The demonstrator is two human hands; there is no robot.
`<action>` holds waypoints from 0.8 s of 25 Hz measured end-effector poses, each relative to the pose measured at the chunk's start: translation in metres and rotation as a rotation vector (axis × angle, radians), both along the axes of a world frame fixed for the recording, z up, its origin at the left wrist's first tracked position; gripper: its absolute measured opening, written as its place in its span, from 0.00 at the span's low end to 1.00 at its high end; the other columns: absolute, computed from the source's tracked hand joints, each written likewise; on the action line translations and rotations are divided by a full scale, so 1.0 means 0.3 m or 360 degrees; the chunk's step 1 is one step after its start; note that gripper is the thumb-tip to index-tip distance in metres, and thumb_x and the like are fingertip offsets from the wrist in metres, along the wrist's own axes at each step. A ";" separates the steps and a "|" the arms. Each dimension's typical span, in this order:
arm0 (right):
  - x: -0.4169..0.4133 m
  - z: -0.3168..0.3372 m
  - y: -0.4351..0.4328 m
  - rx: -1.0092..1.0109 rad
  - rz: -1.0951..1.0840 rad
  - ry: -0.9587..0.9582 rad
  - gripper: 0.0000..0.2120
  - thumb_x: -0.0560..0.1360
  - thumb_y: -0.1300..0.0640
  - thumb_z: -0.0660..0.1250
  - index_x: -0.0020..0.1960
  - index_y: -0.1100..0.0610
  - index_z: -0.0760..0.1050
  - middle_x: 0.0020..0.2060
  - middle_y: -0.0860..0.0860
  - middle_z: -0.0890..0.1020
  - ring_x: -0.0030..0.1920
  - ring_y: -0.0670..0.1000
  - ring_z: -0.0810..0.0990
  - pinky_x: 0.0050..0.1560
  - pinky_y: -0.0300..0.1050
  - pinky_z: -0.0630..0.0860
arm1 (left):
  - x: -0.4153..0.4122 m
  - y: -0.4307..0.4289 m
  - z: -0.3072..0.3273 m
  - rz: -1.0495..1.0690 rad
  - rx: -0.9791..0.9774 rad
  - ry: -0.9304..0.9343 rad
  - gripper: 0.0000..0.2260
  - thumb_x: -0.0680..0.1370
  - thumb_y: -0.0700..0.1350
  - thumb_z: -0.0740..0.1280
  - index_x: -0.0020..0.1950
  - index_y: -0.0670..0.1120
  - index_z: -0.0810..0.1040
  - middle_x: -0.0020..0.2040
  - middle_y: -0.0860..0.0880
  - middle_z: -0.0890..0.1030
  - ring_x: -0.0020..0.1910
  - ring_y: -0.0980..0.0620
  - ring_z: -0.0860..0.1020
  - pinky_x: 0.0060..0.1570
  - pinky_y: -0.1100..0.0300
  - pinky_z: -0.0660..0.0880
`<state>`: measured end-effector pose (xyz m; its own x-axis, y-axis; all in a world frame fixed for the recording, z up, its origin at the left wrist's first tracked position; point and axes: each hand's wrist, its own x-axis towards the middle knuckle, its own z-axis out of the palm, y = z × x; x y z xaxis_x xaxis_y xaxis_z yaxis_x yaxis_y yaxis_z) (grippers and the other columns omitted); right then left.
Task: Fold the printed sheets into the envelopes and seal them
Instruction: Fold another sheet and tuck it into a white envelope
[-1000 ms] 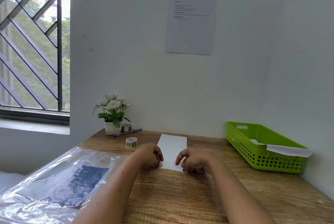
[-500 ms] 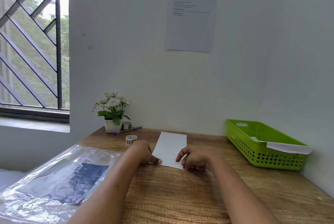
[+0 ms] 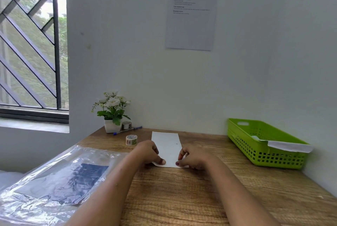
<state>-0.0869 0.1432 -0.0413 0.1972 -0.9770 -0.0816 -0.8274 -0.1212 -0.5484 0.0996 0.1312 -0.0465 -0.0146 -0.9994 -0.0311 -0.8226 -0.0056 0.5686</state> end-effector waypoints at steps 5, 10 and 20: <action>-0.008 -0.006 -0.008 -0.0130 -0.0099 0.0260 0.22 0.72 0.43 0.69 0.62 0.51 0.72 0.61 0.50 0.75 0.57 0.50 0.75 0.51 0.44 0.71 | -0.010 0.009 0.002 -0.0097 0.0034 0.0545 0.11 0.69 0.45 0.76 0.46 0.44 0.78 0.45 0.48 0.78 0.35 0.52 0.76 0.38 0.59 0.77; -0.017 0.002 -0.007 -0.0121 -0.0162 0.0047 0.26 0.75 0.44 0.67 0.69 0.52 0.67 0.65 0.52 0.73 0.57 0.51 0.75 0.48 0.41 0.69 | -0.022 0.037 0.027 -0.0198 0.0164 0.1031 0.07 0.72 0.36 0.72 0.44 0.42 0.75 0.39 0.46 0.77 0.29 0.53 0.74 0.33 0.63 0.76; -0.033 -0.016 -0.022 -0.0056 -0.0118 -0.0544 0.19 0.74 0.54 0.70 0.63 0.48 0.70 0.43 0.50 0.77 0.31 0.45 0.75 0.25 0.35 0.67 | -0.033 0.044 0.018 -0.0355 0.0086 0.0923 0.07 0.75 0.39 0.69 0.52 0.43 0.77 0.42 0.48 0.74 0.31 0.54 0.76 0.32 0.63 0.74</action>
